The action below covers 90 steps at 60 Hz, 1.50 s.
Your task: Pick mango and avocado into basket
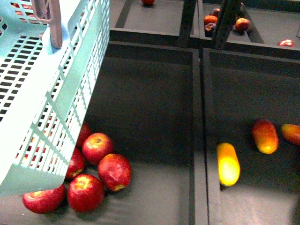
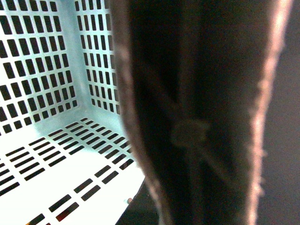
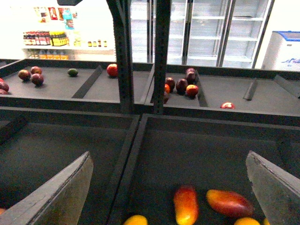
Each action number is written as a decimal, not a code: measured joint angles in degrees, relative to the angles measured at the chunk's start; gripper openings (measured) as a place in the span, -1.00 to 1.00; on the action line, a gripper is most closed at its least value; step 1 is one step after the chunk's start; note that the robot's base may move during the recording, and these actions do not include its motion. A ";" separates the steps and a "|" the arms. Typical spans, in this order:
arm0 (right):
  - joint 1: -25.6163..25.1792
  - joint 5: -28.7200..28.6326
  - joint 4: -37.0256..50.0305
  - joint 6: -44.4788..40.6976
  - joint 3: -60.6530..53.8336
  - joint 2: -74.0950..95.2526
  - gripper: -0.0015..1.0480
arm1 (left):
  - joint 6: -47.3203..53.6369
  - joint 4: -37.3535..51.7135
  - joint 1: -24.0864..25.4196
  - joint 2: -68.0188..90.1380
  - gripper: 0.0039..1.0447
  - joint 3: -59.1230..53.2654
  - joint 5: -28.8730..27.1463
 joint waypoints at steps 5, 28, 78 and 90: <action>0.02 0.02 0.00 0.00 0.00 0.07 0.85 | 0.61 0.00 0.26 -0.02 -0.89 0.00 -1.84; 0.02 0.35 0.00 0.02 0.00 0.00 0.85 | 0.20 0.00 -0.46 -0.13 -0.89 0.02 0.39; 0.02 0.35 0.00 0.02 0.00 0.00 0.85 | 66.71 -3.48 -9.40 25.97 -0.89 14.60 42.95; 0.02 0.35 0.00 0.00 0.00 0.00 0.85 | 65.77 -3.61 -9.49 26.51 -0.90 15.54 38.25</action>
